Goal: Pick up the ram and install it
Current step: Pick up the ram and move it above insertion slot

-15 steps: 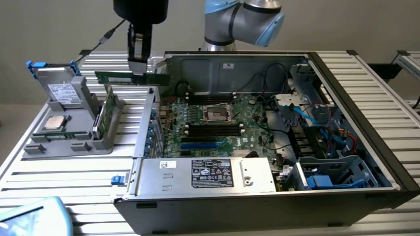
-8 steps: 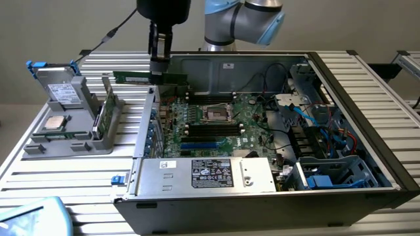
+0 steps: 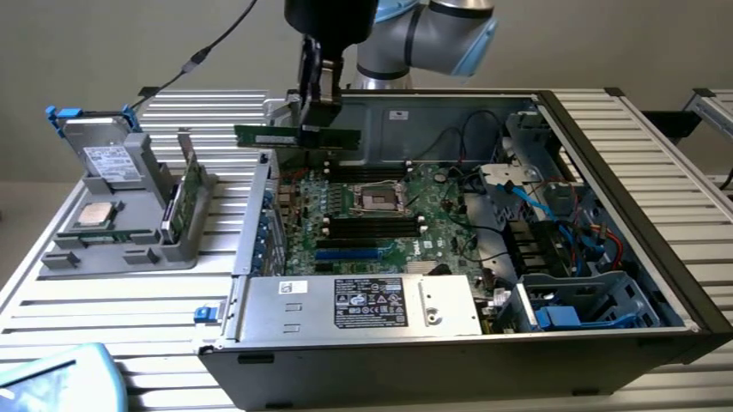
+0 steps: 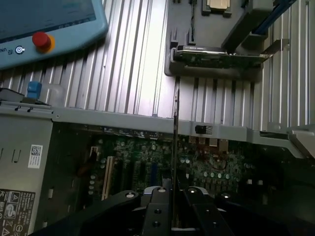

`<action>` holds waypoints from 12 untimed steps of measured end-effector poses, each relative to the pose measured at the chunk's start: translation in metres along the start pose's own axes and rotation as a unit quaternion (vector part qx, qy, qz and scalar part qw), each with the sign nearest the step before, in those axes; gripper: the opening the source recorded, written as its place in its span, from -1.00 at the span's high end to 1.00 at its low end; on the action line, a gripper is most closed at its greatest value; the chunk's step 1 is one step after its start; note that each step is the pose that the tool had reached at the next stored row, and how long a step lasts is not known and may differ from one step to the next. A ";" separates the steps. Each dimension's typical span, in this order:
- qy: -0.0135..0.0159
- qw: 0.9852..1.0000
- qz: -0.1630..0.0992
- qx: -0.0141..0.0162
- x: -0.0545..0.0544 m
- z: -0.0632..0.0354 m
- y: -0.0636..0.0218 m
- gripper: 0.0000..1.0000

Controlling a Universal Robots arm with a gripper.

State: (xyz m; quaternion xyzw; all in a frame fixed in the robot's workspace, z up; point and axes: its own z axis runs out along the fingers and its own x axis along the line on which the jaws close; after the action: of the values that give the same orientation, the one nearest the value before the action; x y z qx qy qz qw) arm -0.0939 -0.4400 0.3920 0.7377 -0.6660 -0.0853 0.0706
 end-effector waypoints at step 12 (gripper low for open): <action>0.001 1.000 0.000 0.007 0.003 -0.0040 -0.0550 0.73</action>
State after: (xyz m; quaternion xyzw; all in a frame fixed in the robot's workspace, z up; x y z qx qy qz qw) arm -0.0394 -0.4375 0.3838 0.7383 -0.6665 -0.0798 0.0657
